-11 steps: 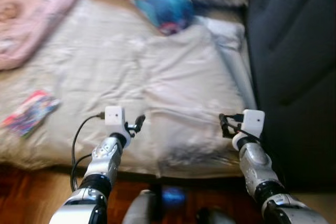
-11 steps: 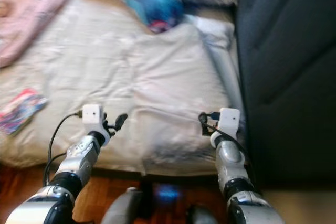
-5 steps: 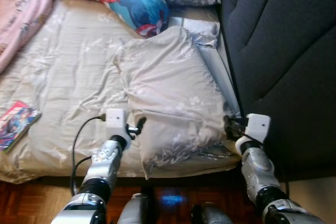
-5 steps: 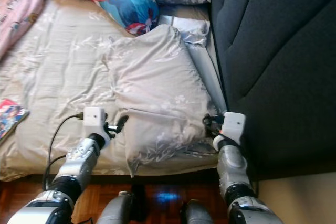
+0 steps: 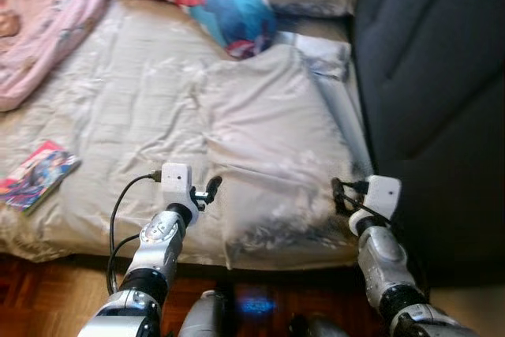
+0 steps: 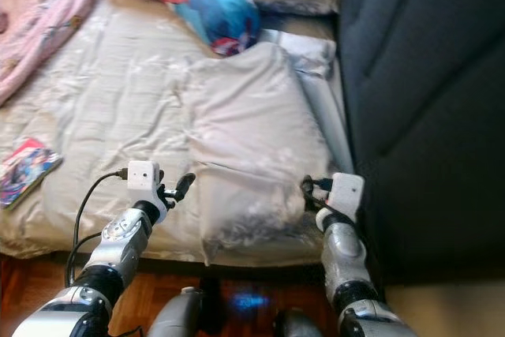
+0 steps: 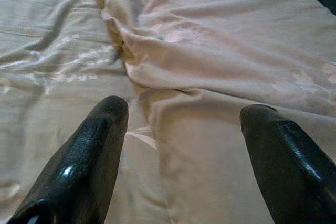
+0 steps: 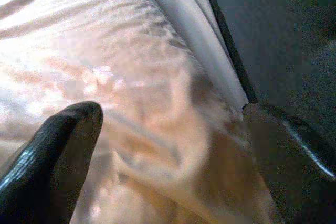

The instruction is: Clean up the room

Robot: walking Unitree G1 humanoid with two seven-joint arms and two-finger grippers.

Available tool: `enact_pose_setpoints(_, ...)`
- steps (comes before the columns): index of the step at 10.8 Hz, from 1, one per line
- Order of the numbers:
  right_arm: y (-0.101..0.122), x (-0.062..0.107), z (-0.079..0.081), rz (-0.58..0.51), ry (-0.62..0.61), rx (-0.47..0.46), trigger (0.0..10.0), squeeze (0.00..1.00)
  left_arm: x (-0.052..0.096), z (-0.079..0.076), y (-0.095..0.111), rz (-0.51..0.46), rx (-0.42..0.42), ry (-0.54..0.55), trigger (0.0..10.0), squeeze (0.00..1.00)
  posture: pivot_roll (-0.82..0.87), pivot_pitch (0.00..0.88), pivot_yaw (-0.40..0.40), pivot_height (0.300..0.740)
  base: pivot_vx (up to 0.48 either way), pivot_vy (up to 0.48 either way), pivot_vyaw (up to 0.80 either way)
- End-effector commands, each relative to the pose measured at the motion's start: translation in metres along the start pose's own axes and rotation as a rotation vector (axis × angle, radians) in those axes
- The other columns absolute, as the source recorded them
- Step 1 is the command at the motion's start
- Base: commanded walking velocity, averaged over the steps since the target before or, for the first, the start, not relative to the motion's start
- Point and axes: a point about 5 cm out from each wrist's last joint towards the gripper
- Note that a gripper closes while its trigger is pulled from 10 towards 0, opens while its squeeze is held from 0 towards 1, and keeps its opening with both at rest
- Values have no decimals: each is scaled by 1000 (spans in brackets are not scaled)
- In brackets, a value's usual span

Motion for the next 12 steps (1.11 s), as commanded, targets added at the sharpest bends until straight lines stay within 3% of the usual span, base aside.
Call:
enact_pose_setpoints(1,-6,3,1,11,0,-2,10000,0,3,3,-3,11,-19,5,10000,0,64,280,1,714,304,0,0)
enact_pose_setpoints(5,-8,5,-1,14,-12,-8,10000,0,2,2,-2,2,-31,-12,10000,0,64,274,1,714,306,0,0)
enact_pose_setpoints(9,-8,4,-2,18,-6,2,10000,0,3,1,-6,36,-39,-40,10000,0,66,294,2,714,0,0,0)
enact_pose_setpoints(12,3,-3,-5,19,4,33,10000,0,-3,3,-3,61,86,-2,10000,0,71,330,-5,714,0,0,0)
Point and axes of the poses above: a point about 5 cm out from each wrist's last joint towards the gripper, its own x axis pointing back from the gripper into the wrist, its own y axis along the axis of the wrist's last joint, z = x × y, and after that the axes turned 8 degrees about x, right-handed
